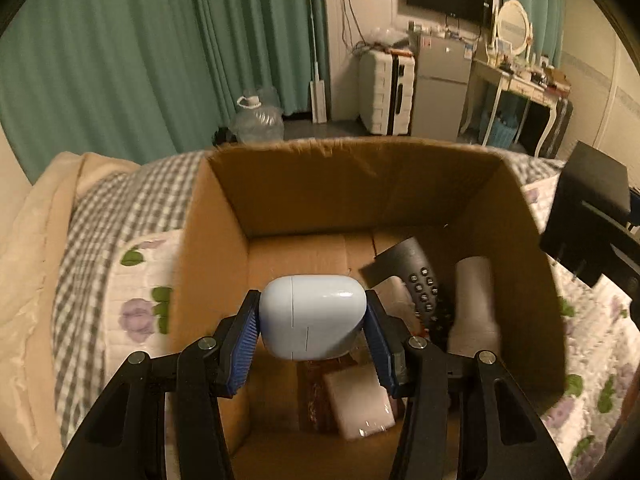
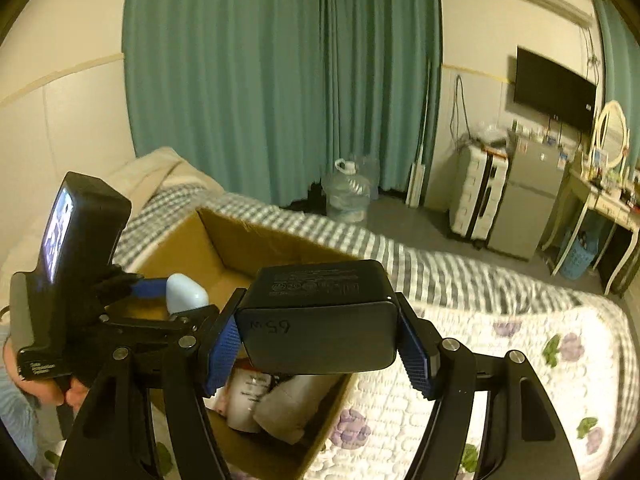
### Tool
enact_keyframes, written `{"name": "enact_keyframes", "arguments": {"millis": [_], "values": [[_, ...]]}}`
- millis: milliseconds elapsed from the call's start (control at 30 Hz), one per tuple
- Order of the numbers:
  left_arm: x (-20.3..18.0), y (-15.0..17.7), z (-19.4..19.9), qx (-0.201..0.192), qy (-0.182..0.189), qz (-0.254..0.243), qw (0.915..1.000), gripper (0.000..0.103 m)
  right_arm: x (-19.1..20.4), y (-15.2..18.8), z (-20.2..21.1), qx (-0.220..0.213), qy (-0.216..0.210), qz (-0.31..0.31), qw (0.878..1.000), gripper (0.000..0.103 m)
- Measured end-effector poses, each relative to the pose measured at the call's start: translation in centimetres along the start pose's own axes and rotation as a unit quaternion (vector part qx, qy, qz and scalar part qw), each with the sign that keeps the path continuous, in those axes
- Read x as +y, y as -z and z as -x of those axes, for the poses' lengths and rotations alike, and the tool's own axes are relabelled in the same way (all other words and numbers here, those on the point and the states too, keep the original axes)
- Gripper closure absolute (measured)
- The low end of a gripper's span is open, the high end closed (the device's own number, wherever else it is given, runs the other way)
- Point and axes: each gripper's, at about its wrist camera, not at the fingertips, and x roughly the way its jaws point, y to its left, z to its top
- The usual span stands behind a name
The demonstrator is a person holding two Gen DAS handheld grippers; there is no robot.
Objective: Organize rigid objects
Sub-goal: 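Lower the earbud case and black charger into the box and release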
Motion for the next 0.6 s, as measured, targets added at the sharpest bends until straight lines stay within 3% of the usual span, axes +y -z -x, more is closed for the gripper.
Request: {"name": "enact_keyframes", "arguments": {"millis": [67,167,367,600], "values": [[-0.4,0.0,-0.4,-0.018,-0.023,-0.016,0.9995,0.049,-0.2,0.2,-0.7,0.010,0.000,-0.003,1.000,0.035],[-0.6,0.0,-0.3,-0.014,-0.015,-0.015,0.9997,0.040,-0.3,0.3,-1.0,0.012,-0.002,-0.004,1.000,0.035],[1.1,-0.3,2.5,-0.051,-0.039,0.006,0.9979,0.039,0.0,0.4,-0.6,0.009,-0.008,-0.005,1.000,0.035],[4.6,0.8,7.0,-0.107,-0.018,0.033,0.9936,0.037,2.3,-1.1,-3.1,0.028,-0.028,0.006,0.999,0.035]]}}
